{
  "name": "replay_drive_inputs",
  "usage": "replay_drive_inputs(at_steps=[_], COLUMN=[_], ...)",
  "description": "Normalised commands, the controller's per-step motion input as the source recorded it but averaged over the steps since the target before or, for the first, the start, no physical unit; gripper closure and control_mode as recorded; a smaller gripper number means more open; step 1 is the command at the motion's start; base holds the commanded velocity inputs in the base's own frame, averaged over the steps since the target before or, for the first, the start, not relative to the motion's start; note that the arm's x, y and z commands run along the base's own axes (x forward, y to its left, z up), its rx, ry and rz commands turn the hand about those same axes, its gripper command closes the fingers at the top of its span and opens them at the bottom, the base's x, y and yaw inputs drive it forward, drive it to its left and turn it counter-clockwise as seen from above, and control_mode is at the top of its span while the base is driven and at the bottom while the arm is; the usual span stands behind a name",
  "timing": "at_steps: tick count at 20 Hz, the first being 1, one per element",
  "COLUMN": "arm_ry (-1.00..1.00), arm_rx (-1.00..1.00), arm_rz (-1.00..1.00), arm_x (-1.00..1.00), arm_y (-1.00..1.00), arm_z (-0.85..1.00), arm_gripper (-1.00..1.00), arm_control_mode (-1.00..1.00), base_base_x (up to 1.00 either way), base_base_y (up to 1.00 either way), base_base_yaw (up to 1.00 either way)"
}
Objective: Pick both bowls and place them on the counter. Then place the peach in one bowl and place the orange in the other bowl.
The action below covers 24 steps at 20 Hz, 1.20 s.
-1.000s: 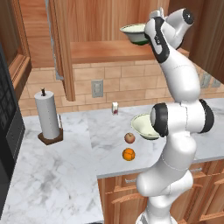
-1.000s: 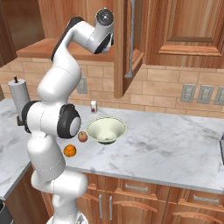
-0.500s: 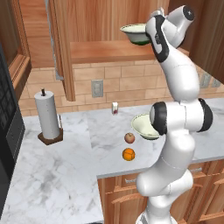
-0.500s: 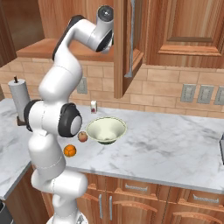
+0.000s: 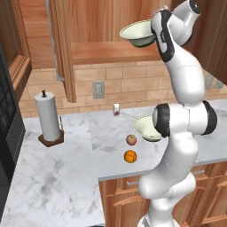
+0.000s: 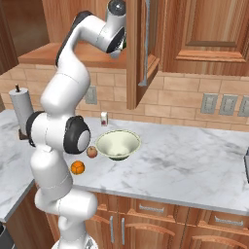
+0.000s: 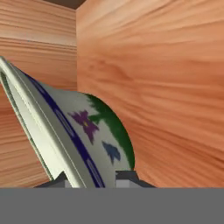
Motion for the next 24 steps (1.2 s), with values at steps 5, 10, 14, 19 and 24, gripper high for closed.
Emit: replay_drive_inputs(at_steps=[5, 10, 14, 19, 24], arm_ry=[-0.13, -0.07, -0.04, 0.0, 0.0], arm_rx=[0.03, 0.08, 0.1, 0.08, 0.0], arm_rz=[0.0, 0.0, -0.02, -0.03, -0.07], arm_x=[-0.61, -0.66, -0.71, -0.64, -0.7], arm_y=[0.17, 0.16, 0.2, 0.26, 0.08], arm_z=[-0.18, -0.19, -0.18, -0.16, -0.05], arm_gripper=[1.0, 1.0, 1.0, 1.0, 1.0], arm_control_mode=[-1.0, -1.0, -1.0, -1.0, -1.0], base_base_x=[0.0, 0.0, 0.0, 0.0, 0.0], base_base_y=[0.0, 0.0, 0.0, 0.0, 0.0], base_base_yaw=[0.0, 0.0, 0.0, 0.0, 0.0])
